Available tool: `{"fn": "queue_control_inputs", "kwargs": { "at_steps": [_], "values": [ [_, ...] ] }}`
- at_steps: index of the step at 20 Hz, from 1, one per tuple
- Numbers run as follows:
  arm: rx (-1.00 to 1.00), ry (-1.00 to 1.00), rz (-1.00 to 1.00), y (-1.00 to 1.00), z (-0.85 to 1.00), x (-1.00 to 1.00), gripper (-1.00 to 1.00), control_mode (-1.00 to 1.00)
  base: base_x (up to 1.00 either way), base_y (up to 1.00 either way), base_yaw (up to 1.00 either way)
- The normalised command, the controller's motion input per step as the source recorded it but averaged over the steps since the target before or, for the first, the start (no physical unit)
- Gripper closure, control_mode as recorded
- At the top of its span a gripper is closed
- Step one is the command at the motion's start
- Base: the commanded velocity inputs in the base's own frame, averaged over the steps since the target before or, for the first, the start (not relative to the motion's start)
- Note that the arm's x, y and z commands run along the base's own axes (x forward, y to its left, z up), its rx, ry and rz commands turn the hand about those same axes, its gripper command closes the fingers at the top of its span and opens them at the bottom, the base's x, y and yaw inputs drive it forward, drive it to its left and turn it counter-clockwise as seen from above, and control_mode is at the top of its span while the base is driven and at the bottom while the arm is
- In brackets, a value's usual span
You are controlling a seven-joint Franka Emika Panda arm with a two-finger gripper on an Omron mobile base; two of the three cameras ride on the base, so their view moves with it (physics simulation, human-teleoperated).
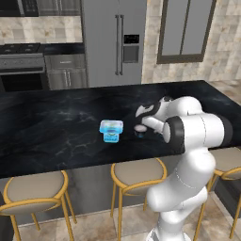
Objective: Stack the yogurt containers by placing the smaller containers on top of the larger containers.
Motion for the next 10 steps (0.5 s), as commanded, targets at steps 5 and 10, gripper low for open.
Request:
{"fn": "queue_control_inputs", "kwargs": {
  "at_steps": [5, 10],
  "values": [
    [0.0, 0.0, 0.0, 0.0, -0.19, 0.07, -1.0, -1.0, 0.0, 0.0, 0.0],
    [0.0, 0.0, 0.0, -0.01, -0.1, 0.02, -1.0, -1.0, 0.0, 0.0, 0.0]
  ]
}}
